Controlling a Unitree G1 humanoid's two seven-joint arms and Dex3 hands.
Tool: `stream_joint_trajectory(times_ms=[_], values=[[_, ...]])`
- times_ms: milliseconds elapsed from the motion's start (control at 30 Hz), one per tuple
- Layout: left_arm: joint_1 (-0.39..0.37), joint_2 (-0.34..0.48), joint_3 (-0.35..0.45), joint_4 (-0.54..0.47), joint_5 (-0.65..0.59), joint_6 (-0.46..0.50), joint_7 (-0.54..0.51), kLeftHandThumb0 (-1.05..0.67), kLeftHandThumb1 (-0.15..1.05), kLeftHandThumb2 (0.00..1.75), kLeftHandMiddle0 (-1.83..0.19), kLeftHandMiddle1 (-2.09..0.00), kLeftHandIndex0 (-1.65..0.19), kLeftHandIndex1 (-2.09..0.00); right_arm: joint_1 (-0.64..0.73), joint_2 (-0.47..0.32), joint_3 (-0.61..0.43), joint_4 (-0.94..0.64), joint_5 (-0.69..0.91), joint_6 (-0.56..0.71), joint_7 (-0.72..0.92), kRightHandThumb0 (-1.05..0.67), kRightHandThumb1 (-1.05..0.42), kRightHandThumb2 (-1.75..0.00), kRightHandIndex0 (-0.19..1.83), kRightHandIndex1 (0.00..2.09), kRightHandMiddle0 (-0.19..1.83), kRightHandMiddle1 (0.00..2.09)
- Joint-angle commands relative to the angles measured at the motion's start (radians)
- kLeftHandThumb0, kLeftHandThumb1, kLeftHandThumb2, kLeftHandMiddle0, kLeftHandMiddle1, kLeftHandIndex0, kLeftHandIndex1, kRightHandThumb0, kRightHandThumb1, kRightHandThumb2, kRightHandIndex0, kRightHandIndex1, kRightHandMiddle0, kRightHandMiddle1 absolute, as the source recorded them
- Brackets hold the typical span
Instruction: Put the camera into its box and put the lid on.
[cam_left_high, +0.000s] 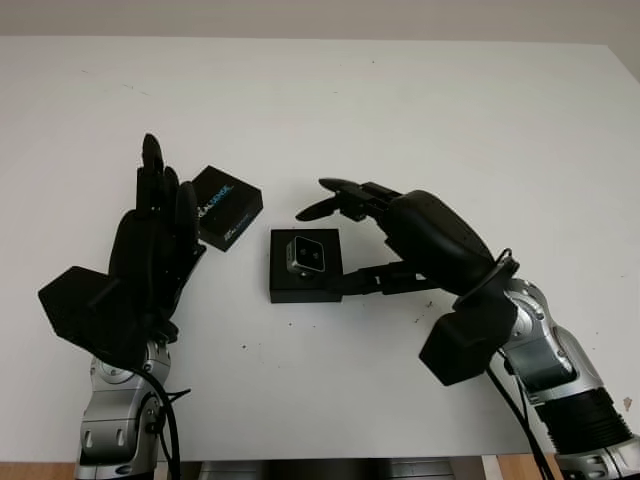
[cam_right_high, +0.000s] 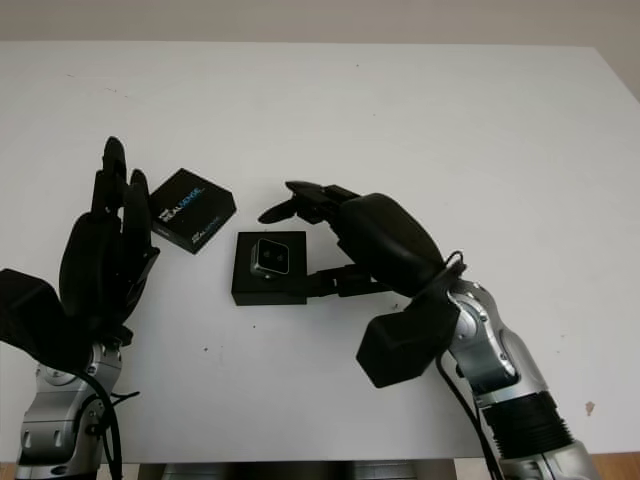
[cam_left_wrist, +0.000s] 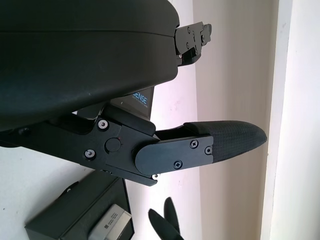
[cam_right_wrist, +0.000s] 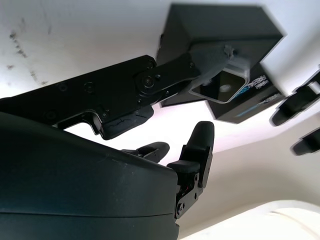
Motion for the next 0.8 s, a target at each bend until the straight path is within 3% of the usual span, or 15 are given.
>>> stream_joint_trajectory(times_ms=[0, 267, 467, 600, 767], values=[[0.012, 0.0, -0.003, -0.023, -0.003, -0.002, -0.004, -0.83, 1.05, 0.59, 0.19, 0.0, 0.19, 0.0, 0.007, 0.023, 0.004, -0.022, -0.028, 0.027, -0.034, -0.77, -0.96, -0.05, 0.42, 0.17, 0.2, 0.87], [0.017, -0.003, -0.01, -0.023, 0.006, -0.01, -0.005, -0.83, 1.05, 0.6, 0.19, 0.0, 0.19, 0.0, 0.01, 0.078, 0.028, -0.049, -0.107, 0.113, -0.114, -0.81, -0.92, -0.04, 0.4, 0.18, 0.16, 0.84], [0.023, -0.004, -0.017, -0.034, 0.008, -0.008, 0.0, -0.81, 1.05, 0.6, 0.19, 0.0, 0.19, 0.0, -0.043, 0.005, -0.01, -0.143, -0.108, 0.152, -0.028, -0.87, -0.94, -0.05, 0.4, 0.21, 0.14, 0.82], [0.033, -0.012, -0.028, -0.061, 0.012, 0.016, 0.014, -0.79, 1.05, 0.61, 0.19, 0.0, 0.19, 0.0, -0.08, -0.051, -0.052, -0.244, -0.043, 0.201, 0.112, -0.91, -0.96, -0.06, 0.35, 0.22, 0.16, 0.84], [0.048, -0.015, -0.046, -0.089, 0.019, 0.034, 0.013, -0.78, 1.05, 0.63, 0.19, 0.0, 0.19, 0.0, -0.015, -0.076, -0.091, -0.394, 0.022, 0.288, 0.24, -0.9, -0.98, -0.06, 0.3, 0.21, 0.17, 0.83]])
